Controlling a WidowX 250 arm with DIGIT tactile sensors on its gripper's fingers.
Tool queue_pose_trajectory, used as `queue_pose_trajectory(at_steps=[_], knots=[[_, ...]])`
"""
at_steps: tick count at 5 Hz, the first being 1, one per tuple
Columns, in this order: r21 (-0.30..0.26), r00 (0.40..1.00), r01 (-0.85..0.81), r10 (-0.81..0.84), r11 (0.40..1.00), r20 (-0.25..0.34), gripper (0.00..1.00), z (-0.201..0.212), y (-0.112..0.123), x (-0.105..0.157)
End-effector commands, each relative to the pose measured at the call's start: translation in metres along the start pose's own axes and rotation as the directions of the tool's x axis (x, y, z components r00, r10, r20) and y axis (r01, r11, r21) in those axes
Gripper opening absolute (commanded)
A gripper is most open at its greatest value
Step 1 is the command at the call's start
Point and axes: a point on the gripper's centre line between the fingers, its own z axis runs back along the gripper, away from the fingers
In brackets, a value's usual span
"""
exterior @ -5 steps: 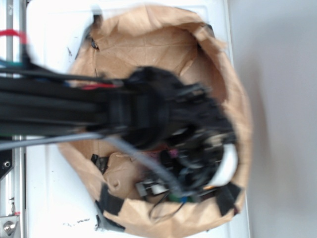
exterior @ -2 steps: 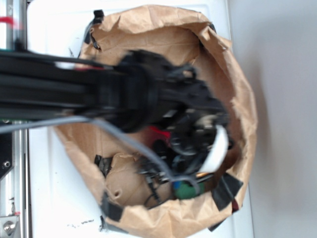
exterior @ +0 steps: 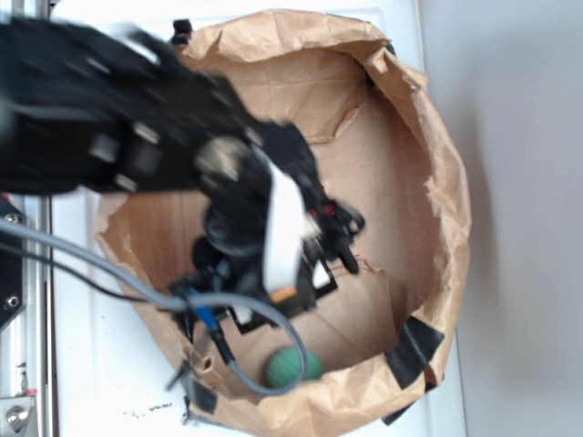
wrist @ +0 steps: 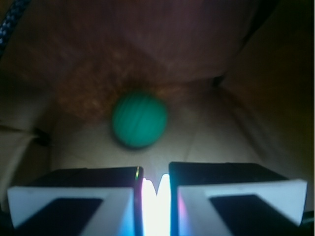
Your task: Grab the green ball.
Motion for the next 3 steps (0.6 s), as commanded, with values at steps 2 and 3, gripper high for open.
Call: queue_pose_trajectory(at_steps=[2, 3], knots=[[-0.020, 0.999, -0.010, 0.010, 1.000, -0.044, 1.00, 0.001, 0.016, 0.002], [-0.031, 0.995, -0.026, 0.023, 0.999, -0.096, 1.00, -0.016, 0.025, 0.002]])
